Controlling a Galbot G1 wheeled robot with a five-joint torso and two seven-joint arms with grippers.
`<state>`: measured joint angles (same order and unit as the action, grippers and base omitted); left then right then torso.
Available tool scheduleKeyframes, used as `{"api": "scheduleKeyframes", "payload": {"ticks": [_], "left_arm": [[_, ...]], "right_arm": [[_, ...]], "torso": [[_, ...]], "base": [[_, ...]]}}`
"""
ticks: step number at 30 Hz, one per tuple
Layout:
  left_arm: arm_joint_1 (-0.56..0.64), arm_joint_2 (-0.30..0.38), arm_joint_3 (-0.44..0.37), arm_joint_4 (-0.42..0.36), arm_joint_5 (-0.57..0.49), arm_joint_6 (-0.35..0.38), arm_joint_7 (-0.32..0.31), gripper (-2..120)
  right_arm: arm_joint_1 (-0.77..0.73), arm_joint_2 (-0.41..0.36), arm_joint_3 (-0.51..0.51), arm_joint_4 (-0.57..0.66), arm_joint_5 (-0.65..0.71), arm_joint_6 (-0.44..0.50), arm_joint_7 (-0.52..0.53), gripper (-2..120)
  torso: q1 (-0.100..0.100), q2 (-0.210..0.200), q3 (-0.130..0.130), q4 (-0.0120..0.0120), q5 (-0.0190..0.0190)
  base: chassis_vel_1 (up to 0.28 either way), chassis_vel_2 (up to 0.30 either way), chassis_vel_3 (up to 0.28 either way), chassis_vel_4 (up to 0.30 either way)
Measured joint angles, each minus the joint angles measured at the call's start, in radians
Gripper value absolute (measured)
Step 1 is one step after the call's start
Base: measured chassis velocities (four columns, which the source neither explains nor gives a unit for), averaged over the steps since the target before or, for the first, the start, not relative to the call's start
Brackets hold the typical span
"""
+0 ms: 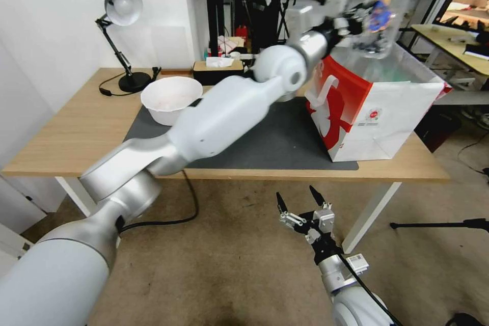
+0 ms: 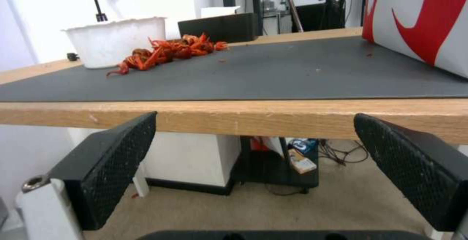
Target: Close the takeout container lid, then place the container into the takeout bag.
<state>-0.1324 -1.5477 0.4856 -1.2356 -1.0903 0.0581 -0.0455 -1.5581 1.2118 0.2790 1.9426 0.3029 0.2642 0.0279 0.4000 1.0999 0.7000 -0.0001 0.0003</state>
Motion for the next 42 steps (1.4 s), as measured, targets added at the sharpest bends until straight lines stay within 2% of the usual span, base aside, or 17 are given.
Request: {"api": "scheduleKeyframes", "payload": {"ticks": [8,10,12,14,16,21,22,24,27,28,30,32,34,36,38,41,42], "left_arm": [[0.002,-0.044,0.058,0.06,0.156,-0.04,0.041,0],[0.003,-0.044,0.064,0.061,0.164,-0.04,0.042,1],[0.007,-0.042,0.077,0.062,0.187,-0.044,0.044,14],[0.008,-0.042,0.078,0.062,0.189,-0.045,0.044,15],[0.009,-0.038,0.079,0.061,0.192,-0.045,0.04,27],[0.01,-0.026,0.077,0.054,0.192,-0.044,0.034,38],[0.011,-0.014,0.073,0.044,0.189,-0.04,0.031,49],[0.012,-0.007,0.07,0.038,0.186,-0.039,0.028,52],[0.021,0.022,0.058,0.005,0.162,-0.032,0.012,67],[0.021,0.022,0.058,0.005,0.162,-0.032,0.012,67],[0.026,0.03,0.054,-0.004,0.151,-0.032,0.003,79],[0.027,0.032,0.053,-0.007,0.149,-0.032,0.0,80],[0.046,0.057,0.043,-0.046,0.125,-0.019,-0.022,91],[0.057,0.074,0.038,-0.064,0.12,-0.015,-0.031,93],[0.091,0.132,0.025,-0.111,0.128,-0.005,-0.062,99],[0.118,0.166,0.014,-0.15,0.135,0.003,-0.085,100],[0.154,0.207,-0.004,-0.202,0.142,0.011,-0.128,100]], "right_arm": [[0.009,-0.01,0.011,-0.002,0.015,0.002,-0.002,100],[0.009,-0.01,0.011,-0.003,0.015,0.002,-0.002,100],[0.013,-0.009,0.011,-0.004,0.017,0.002,-0.002,100],[0.013,-0.009,0.011,-0.005,0.017,0.002,-0.002,100],[0.016,-0.007,0.009,-0.006,0.017,0.001,-0.002,100],[0.017,-0.006,0.004,-0.007,0.017,0.0,-0.003,100],[0.018,-0.006,0.002,-0.007,0.017,-0.002,-0.004,100],[0.02,-0.007,0.001,-0.007,0.018,-0.002,-0.004,100],[0.024,-0.007,-0.002,-0.008,0.019,-0.006,-0.004,100],[0.024,-0.007,-0.002,-0.008,0.019,-0.006,-0.004,100],[0.026,-0.008,-0.004,-0.009,0.019,-0.008,-0.004,100],[0.027,-0.008,-0.004,-0.009,0.019,-0.009,-0.004,100],[0.029,-0.009,-0.004,-0.009,0.019,-0.013,-0.004,100],[0.028,-0.009,-0.003,-0.009,0.019,-0.014,-0.004,100],[0.018,-0.004,0.003,-0.009,0.018,-0.014,-0.004,100],[0.015,0.0,0.005,-0.009,0.015,-0.013,-0.004,100],[0.015,0.002,0.004,-0.009,0.013,-0.013,-0.003,100]], "torso": [[0.0,0.0,0.0,0.0,-0.0002],[0.0,0.0,0.0,-0.0001,-0.0002],[0.0,0.0,0.0,0.0002,-0.0003],[0.0,0.0,0.0,0.0002,-0.0003],[0.0,0.0,0.0,0.0001,-0.0003],[0.0,0.0,0.0,0.0001,-0.0004],[0.0,0.0,0.0,0.0002,-0.0005],[0.0,0.0,0.0,0.0002,-0.0005],[0.0,0.0,0.0,0.0002,-0.0005],[0.0,0.0,0.0,0.0002,-0.0005],[0.0,0.0,0.0,0.0,-0.0005],[0.0,0.0,0.0,0.0,-0.0005],[0.0,0.0,0.0,-0.0003,-0.0004],[0.0,0.0,0.0,-0.0004,-0.0004],[0.0,0.0,0.0,0.0,-0.0006],[0.0,0.0,0.0,0.0001,-0.0007],[0.0,0.0,0.0,0.0002,-0.0006]], "base": [[0.0,0.0,0.0,0.0],[0.0,0.0,0.0,0.0],[0.0,0.0,0.0,0.0],[0.0,0.0,0.0,0.0],[0.0,0.0,0.0,0.0],[0.0,0.0,0.0,0.0],[0.0,0.0,0.0,0.0],[0.0,0.0,0.0,0.0],[0.0,0.0,0.0,0.0],[0.0,0.0,0.0,0.0],[0.0,0.0,0.0,0.0],[0.0,0.0,0.0,0.0],[0.0,0.0,0.0,0.0],[0.0,0.0,0.0,0.0],[0.0,0.0,0.0,0.0],[0.0,0.0,0.0,0.0],[0.0,0.0,0.0,0.0]]}}
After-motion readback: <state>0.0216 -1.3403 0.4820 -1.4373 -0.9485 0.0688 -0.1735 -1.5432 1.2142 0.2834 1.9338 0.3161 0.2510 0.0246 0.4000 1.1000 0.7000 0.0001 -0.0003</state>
